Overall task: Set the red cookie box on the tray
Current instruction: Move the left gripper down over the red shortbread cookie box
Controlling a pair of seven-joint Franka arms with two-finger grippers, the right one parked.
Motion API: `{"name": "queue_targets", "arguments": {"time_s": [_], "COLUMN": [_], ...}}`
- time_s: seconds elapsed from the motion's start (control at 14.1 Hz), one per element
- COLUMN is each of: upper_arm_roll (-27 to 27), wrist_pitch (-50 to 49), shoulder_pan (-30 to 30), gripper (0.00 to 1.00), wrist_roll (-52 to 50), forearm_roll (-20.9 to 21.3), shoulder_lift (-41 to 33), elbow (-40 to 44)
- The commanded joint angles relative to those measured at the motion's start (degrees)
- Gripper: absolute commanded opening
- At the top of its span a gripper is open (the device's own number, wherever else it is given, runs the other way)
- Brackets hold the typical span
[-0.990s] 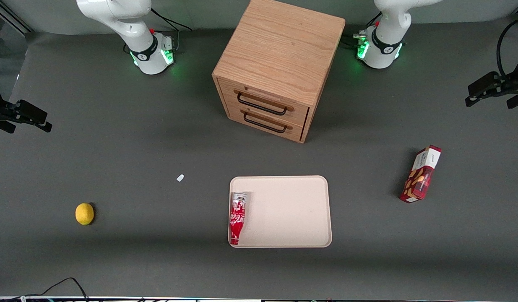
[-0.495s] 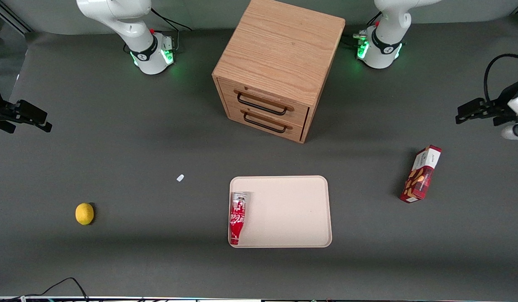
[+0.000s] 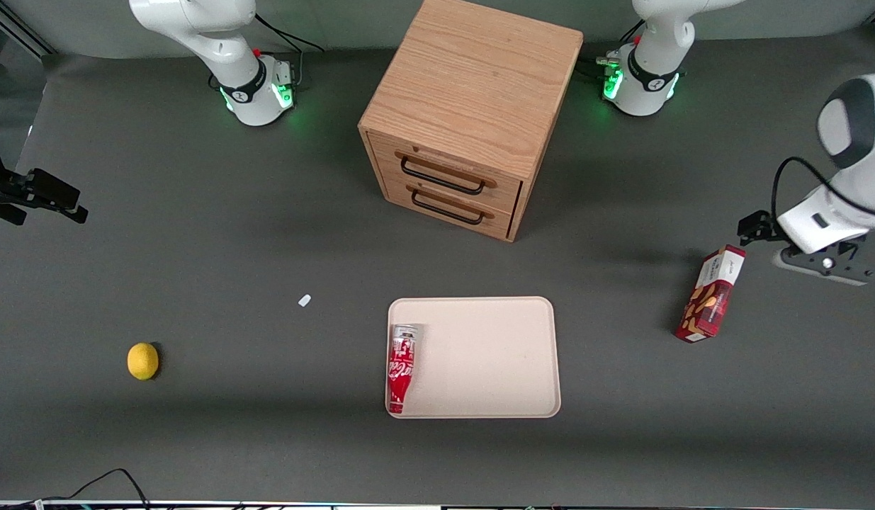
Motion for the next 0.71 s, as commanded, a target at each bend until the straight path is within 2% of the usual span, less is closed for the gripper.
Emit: {"name": "queue_targets", "arguments": {"time_s": [0.0,0.42,0.64], "upper_arm_roll": [-0.3,1.1,1.5], "wrist_pitch": [7.1,21.8,25.6], "shoulder_pan": [0.4,0.3,0.2], "gripper": [1.0,1.0,1.0], "wrist_roll": [1.6,2.5,3.7], "forearm_roll": [1.6,1.6,1.6], "shoulder_lift": [3.0,11.8,15.4], "elbow": [-2.9,-5.7,-6.0]}}
